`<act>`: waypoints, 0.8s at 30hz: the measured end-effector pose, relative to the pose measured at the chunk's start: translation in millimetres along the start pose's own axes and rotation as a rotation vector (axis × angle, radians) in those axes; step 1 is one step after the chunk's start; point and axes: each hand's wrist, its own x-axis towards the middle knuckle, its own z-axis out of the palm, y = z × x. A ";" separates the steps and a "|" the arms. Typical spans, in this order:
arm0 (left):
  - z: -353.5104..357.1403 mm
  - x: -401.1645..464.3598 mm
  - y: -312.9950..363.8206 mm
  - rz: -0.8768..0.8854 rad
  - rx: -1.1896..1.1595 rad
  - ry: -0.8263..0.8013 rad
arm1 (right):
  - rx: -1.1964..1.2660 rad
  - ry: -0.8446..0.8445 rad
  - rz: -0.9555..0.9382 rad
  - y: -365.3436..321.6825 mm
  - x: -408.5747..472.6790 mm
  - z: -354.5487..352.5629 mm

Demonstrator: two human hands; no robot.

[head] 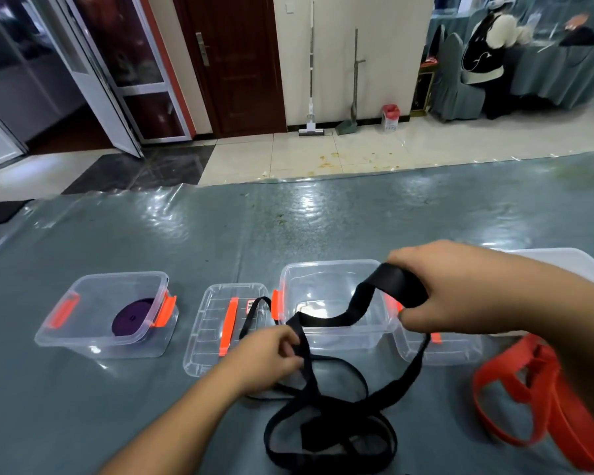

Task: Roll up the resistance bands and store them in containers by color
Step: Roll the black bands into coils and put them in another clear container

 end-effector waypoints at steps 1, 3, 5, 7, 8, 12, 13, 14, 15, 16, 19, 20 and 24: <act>-12.0 -2.6 16.5 0.078 -0.157 0.087 | -0.006 0.059 -0.027 0.2 -0.4 -5.7; -38.0 -11.4 50.9 0.254 -0.391 0.197 | 0.014 0.178 -0.085 0.0 0.7 -15.7; -64.6 -22.1 83.4 0.423 -0.483 0.232 | 0.053 0.259 -0.141 -0.7 3.0 -25.1; -88.1 -29.7 111.0 0.558 -0.456 0.276 | 0.055 0.274 -0.191 -1.9 4.5 -34.2; -98.4 -31.8 122.5 0.606 -0.416 0.319 | 0.055 0.270 -0.208 -2.4 5.3 -38.0; -132.3 -35.8 150.2 0.649 -0.323 0.356 | 0.139 0.325 -0.235 -2.6 6.2 -50.1; -139.5 -36.8 153.8 0.648 -0.308 0.326 | 0.220 0.336 -0.237 -2.1 5.7 -53.3; -146.4 -38.0 156.9 0.655 -0.286 0.307 | 0.314 0.345 -0.241 -1.3 5.0 -56.7; -153.0 -39.3 160.0 0.663 -0.257 0.305 | 0.397 0.359 -0.244 -0.4 4.4 -60.2; -158.8 -41.0 163.1 0.669 -0.222 0.325 | 0.461 0.383 -0.249 0.5 4.4 -63.2; -176.1 -45.3 174.5 0.652 -0.200 0.429 | 0.646 0.468 -0.288 0.9 6.3 -68.0; -182.0 -46.9 177.9 0.641 -0.251 0.439 | 0.710 0.488 -0.309 0.2 6.9 -69.0; -201.1 -54.3 195.4 0.710 -0.636 0.366 | 0.942 0.527 -0.454 -10.2 9.5 -69.3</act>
